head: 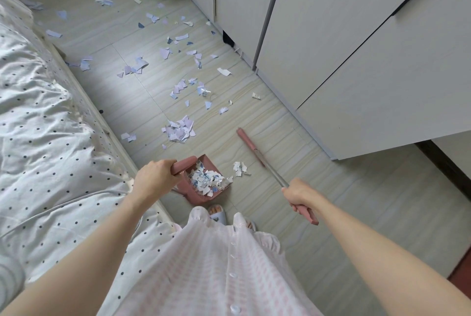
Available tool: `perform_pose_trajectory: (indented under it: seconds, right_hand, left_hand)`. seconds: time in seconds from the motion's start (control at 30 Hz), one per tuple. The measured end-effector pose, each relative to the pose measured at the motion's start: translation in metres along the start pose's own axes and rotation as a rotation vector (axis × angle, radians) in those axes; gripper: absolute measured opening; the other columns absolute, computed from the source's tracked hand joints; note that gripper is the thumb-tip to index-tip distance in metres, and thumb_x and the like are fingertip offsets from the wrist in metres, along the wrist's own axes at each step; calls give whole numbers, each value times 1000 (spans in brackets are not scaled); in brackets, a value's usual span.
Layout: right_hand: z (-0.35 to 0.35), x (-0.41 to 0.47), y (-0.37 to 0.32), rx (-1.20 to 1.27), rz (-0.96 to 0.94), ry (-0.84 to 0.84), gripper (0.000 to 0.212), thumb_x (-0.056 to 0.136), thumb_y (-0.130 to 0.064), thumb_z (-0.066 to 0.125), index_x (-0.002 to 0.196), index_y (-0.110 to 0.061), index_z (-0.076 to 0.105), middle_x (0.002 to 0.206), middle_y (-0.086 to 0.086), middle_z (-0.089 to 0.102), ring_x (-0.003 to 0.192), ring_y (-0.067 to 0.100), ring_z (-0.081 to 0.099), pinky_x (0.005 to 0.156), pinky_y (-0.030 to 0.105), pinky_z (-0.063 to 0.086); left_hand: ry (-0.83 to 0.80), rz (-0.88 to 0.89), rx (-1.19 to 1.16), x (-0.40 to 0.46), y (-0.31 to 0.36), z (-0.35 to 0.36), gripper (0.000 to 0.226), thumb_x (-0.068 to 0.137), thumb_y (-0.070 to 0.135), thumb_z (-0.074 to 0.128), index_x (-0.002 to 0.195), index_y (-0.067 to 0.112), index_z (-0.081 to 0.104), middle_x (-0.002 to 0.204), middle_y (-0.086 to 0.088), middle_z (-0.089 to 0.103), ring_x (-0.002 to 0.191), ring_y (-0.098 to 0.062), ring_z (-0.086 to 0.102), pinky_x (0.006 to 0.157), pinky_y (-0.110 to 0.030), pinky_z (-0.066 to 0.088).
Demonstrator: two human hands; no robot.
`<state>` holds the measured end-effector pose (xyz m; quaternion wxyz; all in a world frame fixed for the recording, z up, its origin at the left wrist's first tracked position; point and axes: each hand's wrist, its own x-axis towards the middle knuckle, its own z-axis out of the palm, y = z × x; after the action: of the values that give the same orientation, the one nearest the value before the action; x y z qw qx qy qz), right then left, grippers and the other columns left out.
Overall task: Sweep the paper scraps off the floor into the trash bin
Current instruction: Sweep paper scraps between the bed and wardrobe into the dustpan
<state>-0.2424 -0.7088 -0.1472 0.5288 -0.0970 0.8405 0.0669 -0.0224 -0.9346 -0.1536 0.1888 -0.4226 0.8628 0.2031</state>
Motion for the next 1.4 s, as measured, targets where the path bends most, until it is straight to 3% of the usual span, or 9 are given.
perform_pose_trajectory:
  seconds: [0.13, 0.5, 0.73, 0.87, 1.0, 1.07, 1.17, 1.3, 1.4]
  right_hand:
    - [27, -5, 1, 84, -23, -97, 40, 99, -20, 35, 65, -4, 49, 73, 21, 59, 51, 24, 52, 43, 22, 41]
    - [-7, -22, -2, 262, -83, -265, 28, 100, -30, 41, 77, -14, 45, 59, -1, 44, 28, 2, 38, 31, 10, 30]
    - [-45, -26, -18, 111, -181, -175, 21, 100, -26, 41, 91, -8, 47, 61, 2, 46, 45, 8, 39, 32, 13, 32]
    - [-49, -13, -36, -78, -244, -57, 25, 97, -24, 41, 81, -7, 50, 62, 9, 54, 50, 19, 47, 45, 22, 39]
    - [-19, -2, -51, -280, -265, 75, 25, 97, -24, 40, 89, -5, 54, 45, 6, 54, 45, 20, 53, 47, 23, 44]
    - [5, 5, -51, -319, -260, 92, 28, 98, -24, 40, 105, -4, 58, 70, 11, 66, 68, 26, 66, 66, 30, 53]
    - [37, 11, -41, -368, -255, 35, 29, 96, -16, 41, 117, -1, 56, 116, 17, 65, 105, 31, 64, 88, 36, 52]
    - [21, 3, -38, -304, -233, -179, 35, 96, -25, 41, 68, -6, 51, 83, 23, 64, 68, 32, 65, 58, 27, 49]
    - [-25, -8, -39, -157, -212, -279, 36, 102, -29, 38, 70, -12, 41, 64, 7, 48, 31, 8, 43, 33, 10, 32]
  left_hand:
    - [12, -7, -8, -6, 8, 10, 5, 83, 18, 54, 78, 18, 56, 65, 0, 53, 70, -27, 53, 56, -28, 33]
    - [60, -88, -95, -18, 19, 17, 9, 84, 18, 55, 85, 16, 63, 70, -5, 60, 75, -33, 60, 59, -31, 40]
    - [104, -209, -224, -30, 17, 16, 12, 84, 21, 56, 89, 15, 66, 70, -6, 60, 71, -30, 54, 63, -33, 44]
    - [88, -230, -218, -37, 11, 17, 17, 86, 20, 56, 97, 15, 68, 72, -5, 60, 72, -28, 54, 62, -30, 39]
    - [61, -261, -212, -42, 4, 27, 19, 85, 19, 56, 100, 16, 68, 75, -6, 62, 81, -31, 62, 63, -30, 40]
    - [45, -287, -222, -45, 0, 32, 17, 84, 17, 55, 95, 16, 67, 74, -5, 59, 84, -32, 64, 62, -30, 41]
    - [66, -315, -249, -49, -5, 37, 21, 84, 16, 54, 99, 15, 68, 78, -8, 64, 81, -32, 63, 61, -31, 43]
    - [63, -317, -254, -49, 2, 39, 20, 84, 16, 55, 100, 15, 67, 84, -11, 67, 83, -33, 63, 65, -34, 47]
    - [52, -291, -264, -47, 15, 35, 11, 84, 18, 55, 90, 14, 62, 83, -12, 67, 85, -34, 64, 69, -37, 51]
